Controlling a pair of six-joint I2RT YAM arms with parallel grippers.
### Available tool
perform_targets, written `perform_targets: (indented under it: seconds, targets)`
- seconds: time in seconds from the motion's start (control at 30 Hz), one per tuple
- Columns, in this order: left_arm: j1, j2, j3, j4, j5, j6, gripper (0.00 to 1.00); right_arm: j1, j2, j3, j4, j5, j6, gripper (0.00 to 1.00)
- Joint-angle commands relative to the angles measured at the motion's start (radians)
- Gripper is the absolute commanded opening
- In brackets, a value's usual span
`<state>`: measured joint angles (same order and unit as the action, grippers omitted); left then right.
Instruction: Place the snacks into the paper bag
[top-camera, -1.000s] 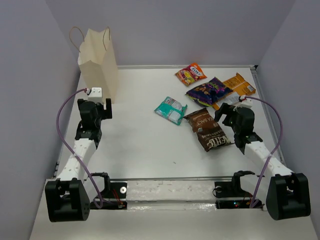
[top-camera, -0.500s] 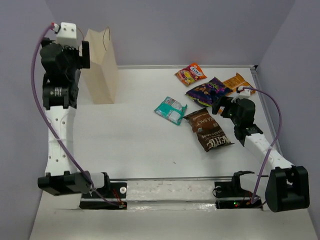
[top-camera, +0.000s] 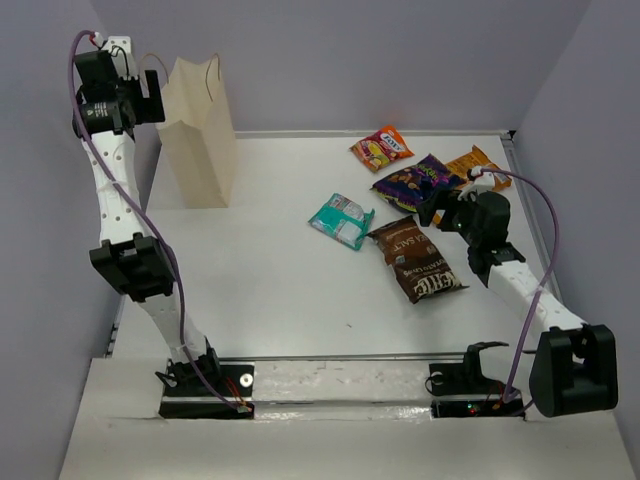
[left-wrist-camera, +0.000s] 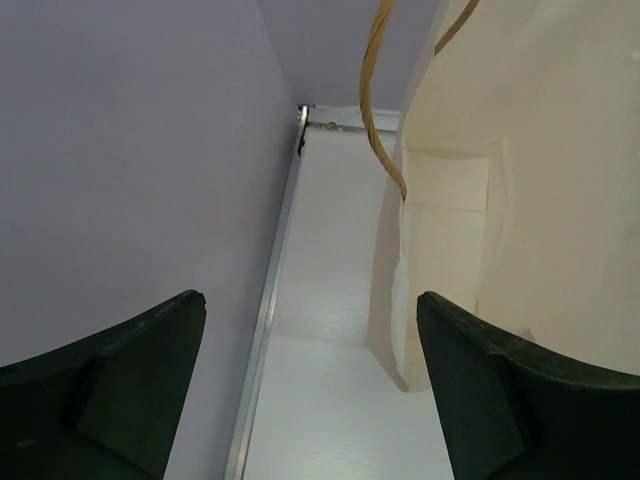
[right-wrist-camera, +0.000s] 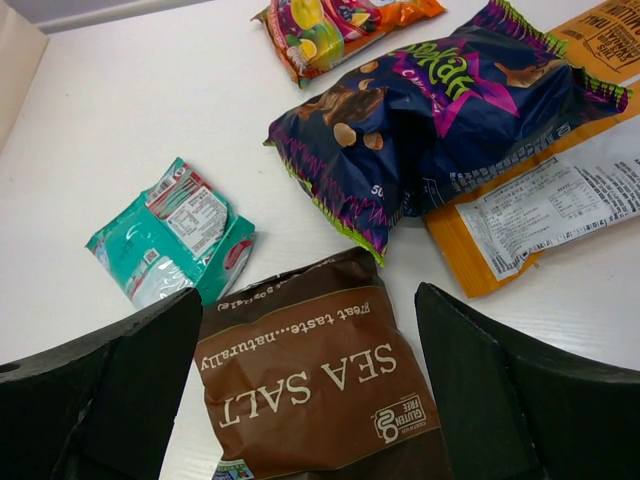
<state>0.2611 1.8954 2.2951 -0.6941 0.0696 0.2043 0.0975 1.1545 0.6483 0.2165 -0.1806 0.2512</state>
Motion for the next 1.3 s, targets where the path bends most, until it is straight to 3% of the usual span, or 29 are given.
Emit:
perform_targets:
  seconds: [0.0,0.2,0.4,0.57,0.6,0.63,0.7,0.73,0.8,0.83,0.93,1.1,1.27]
  targets:
    - [0.001,-0.027,0.012,0.02,0.035,0.021,0.99,-0.004,-0.041,0.008,0.031,-0.016,-0.003,0.92]
    - [0.001,0.039,-0.005,0.105,0.039,-0.018,0.98,-0.004,-0.075,-0.009,0.008,0.003,0.008,0.92]
    - [-0.019,0.111,-0.016,0.102,0.139,-0.036,0.92,-0.004,-0.096,0.005,-0.023,0.036,0.01,0.92]
    - [-0.029,0.134,-0.049,0.127,0.104,-0.043,0.89,-0.004,-0.096,0.028,-0.048,0.055,-0.003,0.92]
    - [-0.028,0.14,-0.046,0.134,0.095,-0.048,0.84,-0.004,-0.095,0.033,-0.055,0.055,-0.003,0.92]
    - [-0.028,0.148,-0.043,0.136,0.084,-0.051,0.71,-0.004,-0.09,0.037,-0.058,0.055,-0.001,0.91]
    - [-0.028,0.149,-0.037,0.14,0.093,-0.063,0.57,-0.004,-0.078,0.053,-0.077,0.065,0.002,0.88]
    - [-0.028,0.145,-0.04,0.139,0.114,-0.071,0.42,-0.004,-0.07,0.06,-0.088,0.073,0.003,0.87]
    - [-0.029,0.133,-0.058,0.136,0.145,-0.086,0.32,-0.004,-0.052,0.095,-0.136,0.082,0.003,0.84]
    - [-0.028,0.113,-0.069,0.136,0.172,-0.092,0.2,-0.004,-0.026,0.111,-0.158,0.075,-0.001,0.8]
    - [-0.03,0.05,-0.146,0.139,0.225,-0.129,0.0,0.014,0.046,0.189,-0.251,0.047,0.0,0.73]
    - [-0.045,-0.1,-0.342,0.166,0.257,-0.169,0.0,0.197,0.146,0.298,-0.293,0.134,-0.033,0.73]
    - [-0.071,-0.211,-0.466,0.171,0.262,-0.244,0.0,0.295,0.335,0.462,-0.301,0.128,-0.004,0.74]
